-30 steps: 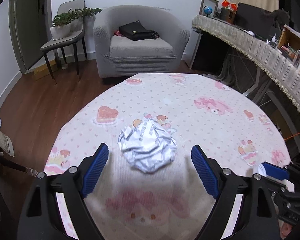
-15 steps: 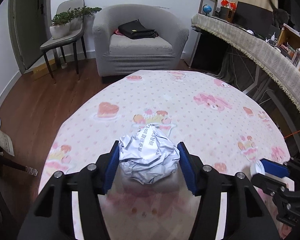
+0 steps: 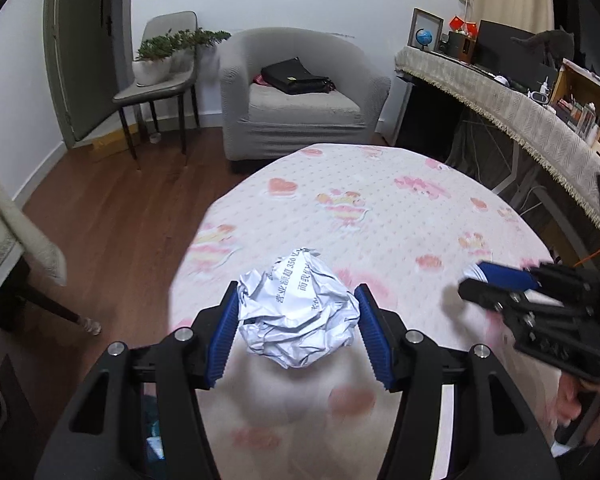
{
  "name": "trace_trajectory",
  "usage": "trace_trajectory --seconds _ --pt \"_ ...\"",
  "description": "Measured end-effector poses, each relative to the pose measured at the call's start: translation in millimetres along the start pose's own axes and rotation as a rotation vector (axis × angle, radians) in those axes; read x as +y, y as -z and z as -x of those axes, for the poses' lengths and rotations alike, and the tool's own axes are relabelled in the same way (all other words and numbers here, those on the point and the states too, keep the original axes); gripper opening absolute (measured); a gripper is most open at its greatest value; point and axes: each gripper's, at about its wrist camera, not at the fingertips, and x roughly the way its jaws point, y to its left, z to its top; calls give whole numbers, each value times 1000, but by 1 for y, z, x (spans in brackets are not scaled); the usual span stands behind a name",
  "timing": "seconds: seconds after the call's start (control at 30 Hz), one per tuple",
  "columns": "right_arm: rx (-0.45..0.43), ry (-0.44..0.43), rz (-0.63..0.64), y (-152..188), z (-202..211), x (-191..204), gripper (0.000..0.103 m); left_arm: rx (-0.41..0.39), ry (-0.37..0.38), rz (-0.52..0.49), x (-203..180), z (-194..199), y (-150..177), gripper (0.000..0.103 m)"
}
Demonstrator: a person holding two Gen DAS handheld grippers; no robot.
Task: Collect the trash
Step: 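Carry the foil ball and clear lid from the table over the teal bin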
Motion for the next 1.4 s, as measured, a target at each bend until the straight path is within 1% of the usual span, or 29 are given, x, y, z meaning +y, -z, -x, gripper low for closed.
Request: trace_trajectory --seconds 0.13,0.3,0.6,0.83,0.97,1.17,1.3,1.4 --pt "7 -8 37 1 -1 21 30 -4 1 26 15 21 17 60" --pt "13 -22 91 -1 -6 52 31 -11 -18 54 37 42 38 60" --pt "25 -48 182 -4 -19 110 30 -51 -48 132 84 73 61 60" --pt "21 -127 230 -7 -23 164 30 -64 -103 188 125 86 80 60" --pt "26 -155 256 -8 -28 192 30 -47 -127 232 150 86 93 60" --pt "46 -191 275 -9 -40 221 30 -12 -158 271 184 81 115 60" --pt "59 -212 281 -9 -49 238 30 45 -166 319 204 72 138 60" --pt "72 -228 285 -8 -56 252 30 94 -176 330 215 59 153 60"
